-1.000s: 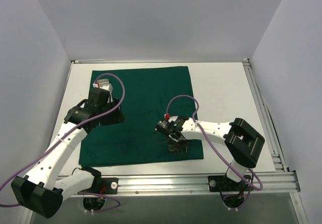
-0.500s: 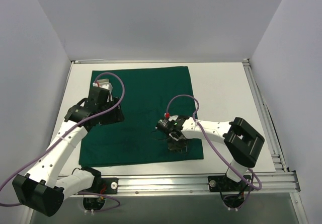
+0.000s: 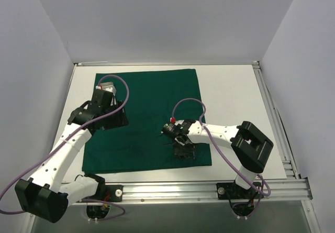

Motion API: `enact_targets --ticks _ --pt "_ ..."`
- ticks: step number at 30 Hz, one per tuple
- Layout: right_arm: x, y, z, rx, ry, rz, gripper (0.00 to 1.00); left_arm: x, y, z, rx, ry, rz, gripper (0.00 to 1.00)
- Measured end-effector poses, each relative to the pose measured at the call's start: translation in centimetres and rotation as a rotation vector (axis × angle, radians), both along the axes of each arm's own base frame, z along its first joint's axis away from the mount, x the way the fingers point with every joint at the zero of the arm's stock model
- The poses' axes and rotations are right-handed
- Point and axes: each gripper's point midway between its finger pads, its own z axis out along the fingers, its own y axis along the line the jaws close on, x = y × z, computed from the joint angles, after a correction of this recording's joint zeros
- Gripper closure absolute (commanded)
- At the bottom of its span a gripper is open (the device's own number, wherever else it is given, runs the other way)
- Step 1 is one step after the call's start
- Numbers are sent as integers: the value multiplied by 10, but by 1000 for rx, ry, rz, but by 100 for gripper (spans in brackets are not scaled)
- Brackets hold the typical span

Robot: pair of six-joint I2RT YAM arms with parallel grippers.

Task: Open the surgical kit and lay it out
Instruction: Place the medical item in the surgical kit, then pick up the medical item from the container.

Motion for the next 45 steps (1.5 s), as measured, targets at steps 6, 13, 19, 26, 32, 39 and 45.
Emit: enact_targets --ticks 6,13,19,26,32,39,45 --pt "25 19 39 25 -61 29 69 6 6 1 12 7 15 34" --pt "90 33 115 113 -214 27 69 32 20 11 61 -8 51 36" --pt "133 11 149 114 -290 31 70 65 48 -3 104 40 120 48" --pt "151 -3 165 111 -311 59 70 112 88 -30 154 105 188 57" --pt "171 -27 158 96 -270 28 71 152 98 -56 197 131 178 61" --pt "191 -57 145 57 -219 -12 72 175 113 -92 226 196 194 65" --pt "200 -67 142 61 -198 -26 72 198 116 -103 234 198 194 65"
